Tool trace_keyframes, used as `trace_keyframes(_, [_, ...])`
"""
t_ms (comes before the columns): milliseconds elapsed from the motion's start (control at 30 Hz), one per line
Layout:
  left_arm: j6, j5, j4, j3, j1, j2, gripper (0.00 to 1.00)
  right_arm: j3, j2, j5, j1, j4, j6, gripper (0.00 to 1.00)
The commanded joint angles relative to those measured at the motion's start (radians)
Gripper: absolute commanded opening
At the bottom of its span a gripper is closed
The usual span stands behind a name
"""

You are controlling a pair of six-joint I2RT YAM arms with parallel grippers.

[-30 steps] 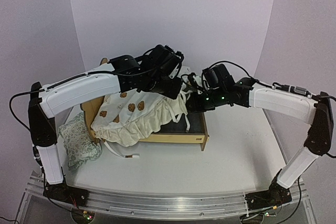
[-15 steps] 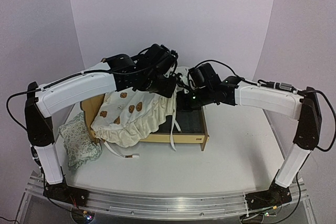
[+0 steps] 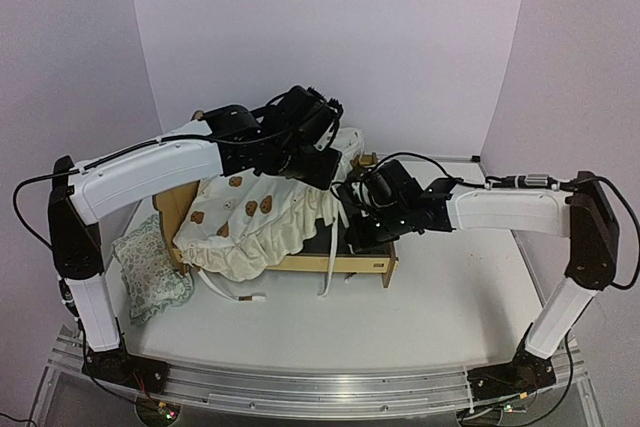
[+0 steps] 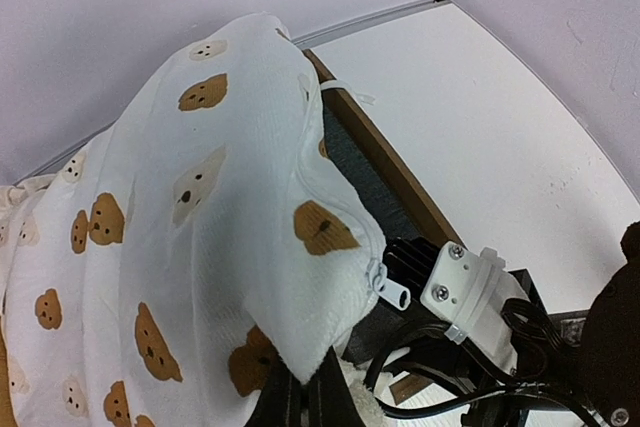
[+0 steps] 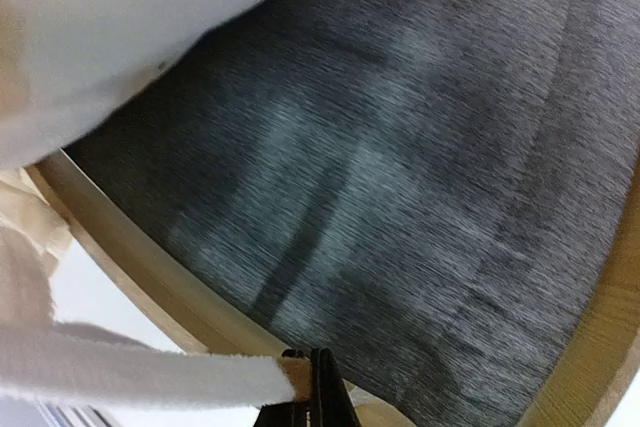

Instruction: Set up the pet bed

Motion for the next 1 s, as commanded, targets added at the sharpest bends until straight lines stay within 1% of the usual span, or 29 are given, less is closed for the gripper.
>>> trace_keyframes(0, [-0.005, 0.008, 0.054, 0.047, 0.001, -0.002, 0.00, -0.058, -0.089, 0.131, 0.005, -0.020, -0.045, 0.00])
trace_keyframes(167, [-0.005, 0.033, 0.061, 0.058, 0.001, 0.022, 0.00, -0.081, -0.099, 0.126, 0.004, -0.021, -0.042, 0.00])
trace_keyframes(200, [-0.006, 0.035, 0.062, 0.058, 0.001, 0.026, 0.00, -0.079, -0.094, 0.116, 0.005, -0.022, -0.039, 0.02])
trace_keyframes(367, [-0.009, 0.037, 0.065, 0.049, 0.001, 0.032, 0.00, -0.047, -0.092, 0.065, 0.005, -0.050, -0.034, 0.18])
trace_keyframes(500, [-0.008, 0.036, 0.069, 0.037, 0.001, 0.033, 0.00, -0.041, -0.157, 0.024, 0.005, -0.090, -0.037, 0.40])
trace_keyframes(600, [-0.008, 0.034, 0.074, 0.025, 0.001, 0.031, 0.00, -0.087, -0.237, 0.006, 0.005, -0.105, -0.018, 0.47])
trace_keyframes(700, [-0.006, 0.031, 0.083, 0.011, 0.001, 0.026, 0.00, -0.176, -0.329, -0.022, 0.007, -0.100, 0.028, 0.51])
trace_keyframes(833, [-0.001, 0.032, 0.088, 0.010, 0.001, 0.025, 0.00, -0.334, -0.429, -0.033, 0.049, 0.011, 0.100, 0.53])
trace_keyframes(967, [0.003, 0.035, 0.090, 0.014, 0.001, 0.026, 0.00, -0.482, -0.456, -0.014, 0.126, 0.226, 0.156, 0.55])
